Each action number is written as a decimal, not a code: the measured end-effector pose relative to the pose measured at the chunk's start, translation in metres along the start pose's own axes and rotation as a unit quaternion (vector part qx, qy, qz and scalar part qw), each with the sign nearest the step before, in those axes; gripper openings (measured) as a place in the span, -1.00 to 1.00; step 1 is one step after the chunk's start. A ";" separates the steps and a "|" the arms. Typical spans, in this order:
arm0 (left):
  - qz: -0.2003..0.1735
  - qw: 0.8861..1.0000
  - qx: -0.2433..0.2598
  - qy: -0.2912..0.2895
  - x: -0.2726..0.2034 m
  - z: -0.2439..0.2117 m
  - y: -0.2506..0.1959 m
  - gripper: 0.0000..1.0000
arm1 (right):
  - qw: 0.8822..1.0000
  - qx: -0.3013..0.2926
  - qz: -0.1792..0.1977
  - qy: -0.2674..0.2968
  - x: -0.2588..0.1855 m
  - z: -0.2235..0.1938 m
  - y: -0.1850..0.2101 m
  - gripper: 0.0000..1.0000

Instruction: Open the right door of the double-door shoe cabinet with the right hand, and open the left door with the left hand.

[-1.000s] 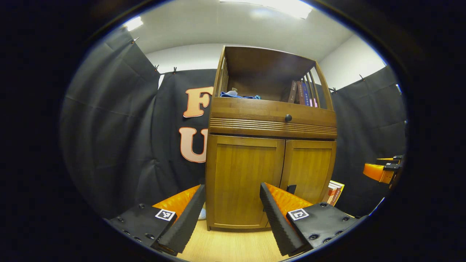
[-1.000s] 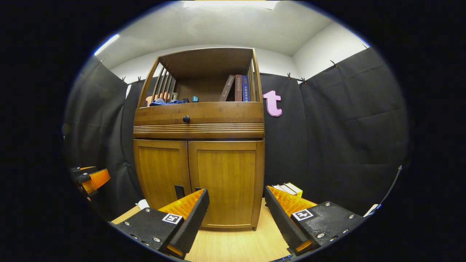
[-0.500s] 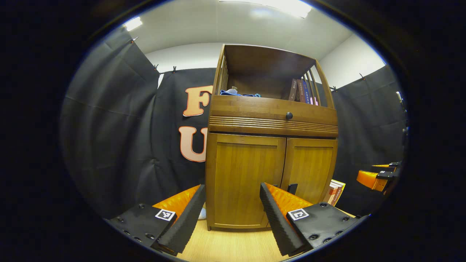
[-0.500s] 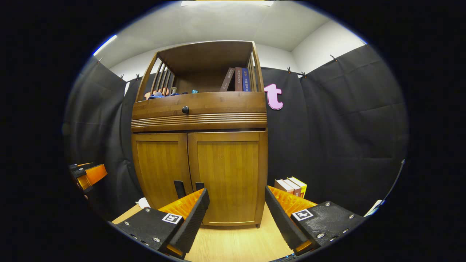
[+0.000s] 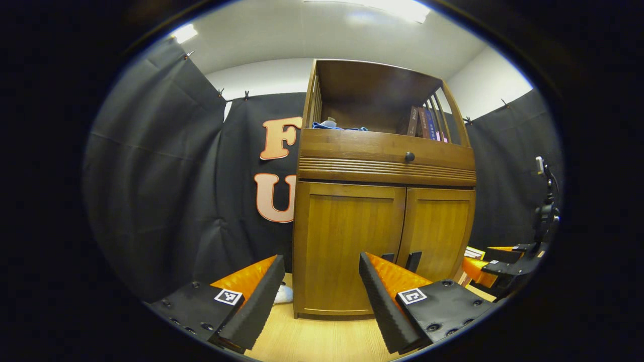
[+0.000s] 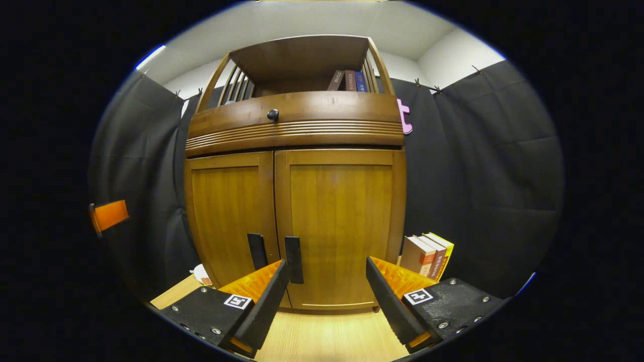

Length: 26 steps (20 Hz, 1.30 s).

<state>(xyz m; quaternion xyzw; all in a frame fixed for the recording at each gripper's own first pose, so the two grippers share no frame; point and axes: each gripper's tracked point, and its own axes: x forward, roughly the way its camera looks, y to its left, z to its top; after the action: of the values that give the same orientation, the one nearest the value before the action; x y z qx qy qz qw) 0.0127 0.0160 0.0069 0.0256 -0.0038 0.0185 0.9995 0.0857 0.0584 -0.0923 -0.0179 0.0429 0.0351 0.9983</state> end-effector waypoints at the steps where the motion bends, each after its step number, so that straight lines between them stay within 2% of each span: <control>1: 0.004 1.000 0.001 0.000 0.000 -0.001 0.003 0.87 | 1.000 0.002 0.003 0.004 0.010 -0.005 0.005 0.88; 4: 0.018 1.000 0.006 0.001 0.001 -0.003 0.016 0.87 | 1.000 0.013 0.013 0.012 0.040 -0.017 0.020 0.88; 5: 0.024 1.000 0.007 0.003 0.002 -0.005 0.022 0.93 | 1.000 0.015 0.016 0.014 0.051 -0.020 0.025 0.88; 6: 0.030 1.000 0.008 0.004 0.002 -0.006 0.028 0.86 | 1.000 0.015 0.020 0.018 0.062 -0.025 0.031 0.88; 8: 0.040 0.999 0.007 0.007 0.002 -0.009 0.038 0.87 | 0.999 0.018 0.027 0.025 0.081 -0.036 0.041 0.88; 12: 0.063 0.998 0.011 0.013 0.005 -0.015 0.057 0.87 | 0.999 0.022 0.025 0.043 0.115 -0.056 0.051 0.78; 14: 0.076 0.997 0.014 0.017 0.004 -0.018 0.067 0.87 | 0.998 0.023 0.021 0.050 0.130 -0.067 0.051 0.66; 15: 0.081 0.996 0.014 0.018 0.003 -0.020 0.072 0.87 | 0.998 0.024 0.020 0.056 0.137 -0.073 0.052 0.70; 16: 0.086 0.996 0.013 0.019 0.003 -0.020 0.076 0.87 | 0.998 0.027 0.021 0.059 0.143 -0.076 0.053 0.55; 20: 0.099 0.995 0.011 0.027 0.005 -0.027 0.083 0.87 | 0.997 0.033 0.026 0.066 0.163 -0.084 0.057 0.34; 22: 0.101 0.994 0.013 0.028 0.005 -0.028 0.083 0.87 | 0.996 0.037 0.036 0.068 0.164 -0.087 0.062 0.10; 24: 0.101 0.994 0.013 0.027 0.004 -0.028 0.083 0.87 | 0.997 0.032 0.036 0.068 0.161 -0.087 0.062 -0.29; 26: 0.098 0.995 0.013 0.022 0.002 -0.026 0.080 0.87 | 0.996 0.030 0.037 0.071 0.155 -0.089 0.061 -0.32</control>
<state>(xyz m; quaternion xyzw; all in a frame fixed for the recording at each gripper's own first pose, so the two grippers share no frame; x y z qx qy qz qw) 0.0123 0.0977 -0.0147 0.0378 0.0164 0.1170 0.9923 0.2282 0.1263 -0.1960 0.0116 0.1150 0.0692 0.9909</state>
